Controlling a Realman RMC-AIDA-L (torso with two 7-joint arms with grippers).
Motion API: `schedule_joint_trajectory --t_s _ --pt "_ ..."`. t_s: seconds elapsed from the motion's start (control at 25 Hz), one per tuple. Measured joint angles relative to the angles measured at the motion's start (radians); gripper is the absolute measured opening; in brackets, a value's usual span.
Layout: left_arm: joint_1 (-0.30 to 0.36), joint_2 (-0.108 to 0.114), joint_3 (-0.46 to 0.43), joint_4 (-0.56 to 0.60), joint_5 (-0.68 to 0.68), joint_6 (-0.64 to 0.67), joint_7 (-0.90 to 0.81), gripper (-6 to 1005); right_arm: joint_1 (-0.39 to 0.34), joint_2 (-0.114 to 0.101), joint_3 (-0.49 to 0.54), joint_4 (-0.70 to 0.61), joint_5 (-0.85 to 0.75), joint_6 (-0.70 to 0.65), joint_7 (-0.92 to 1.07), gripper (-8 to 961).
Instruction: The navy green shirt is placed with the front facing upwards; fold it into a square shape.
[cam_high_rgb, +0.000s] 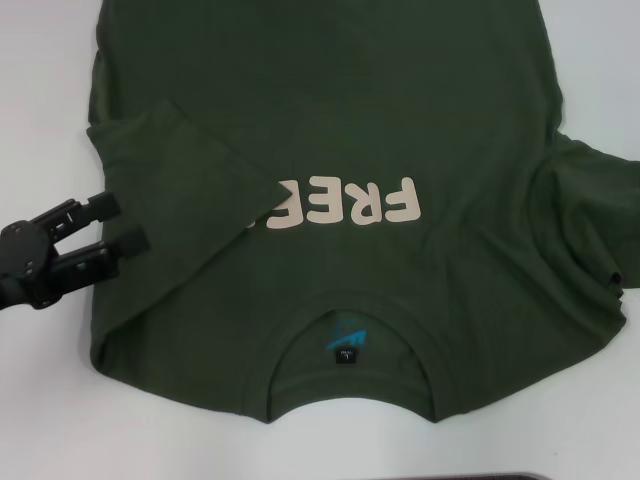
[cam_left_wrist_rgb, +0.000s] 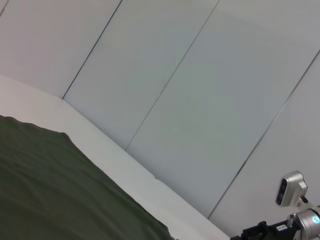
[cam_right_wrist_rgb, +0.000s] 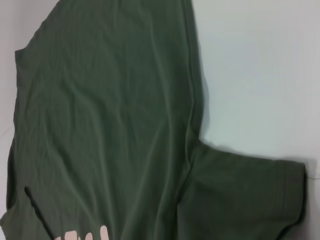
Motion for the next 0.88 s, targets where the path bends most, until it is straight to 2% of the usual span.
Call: schedule_joint_trajectory --t_s 0.04,0.28,0.48,0.68,0.8,0.88 --pt "0.000 0.000 -0.003 0.000 0.000 0.000 0.000 919 0.000 0.000 0.000 0.001 -0.001 0.001 -0.002 754" --pt "0.002 0.001 -0.013 0.000 0.000 0.000 -0.003 919 0.000 0.001 -0.002 0.006 -0.003 0.004 -0.009 549" --pt "-0.002 0.001 -0.013 0.000 0.000 0.001 -0.003 920 -0.002 0.004 -0.019 -0.001 -0.003 0.002 -0.010 302" --pt "-0.003 0.000 -0.013 0.000 0.000 0.001 -0.004 920 -0.002 0.004 -0.023 -0.003 -0.003 -0.004 -0.011 154" --pt "-0.002 0.000 -0.012 0.000 0.000 0.001 -0.005 920 -0.004 -0.005 -0.025 -0.004 -0.003 -0.011 -0.004 65" --pt "-0.001 0.000 -0.012 0.000 0.000 0.001 -0.005 919 -0.009 -0.013 -0.024 -0.011 -0.003 -0.021 0.003 47"
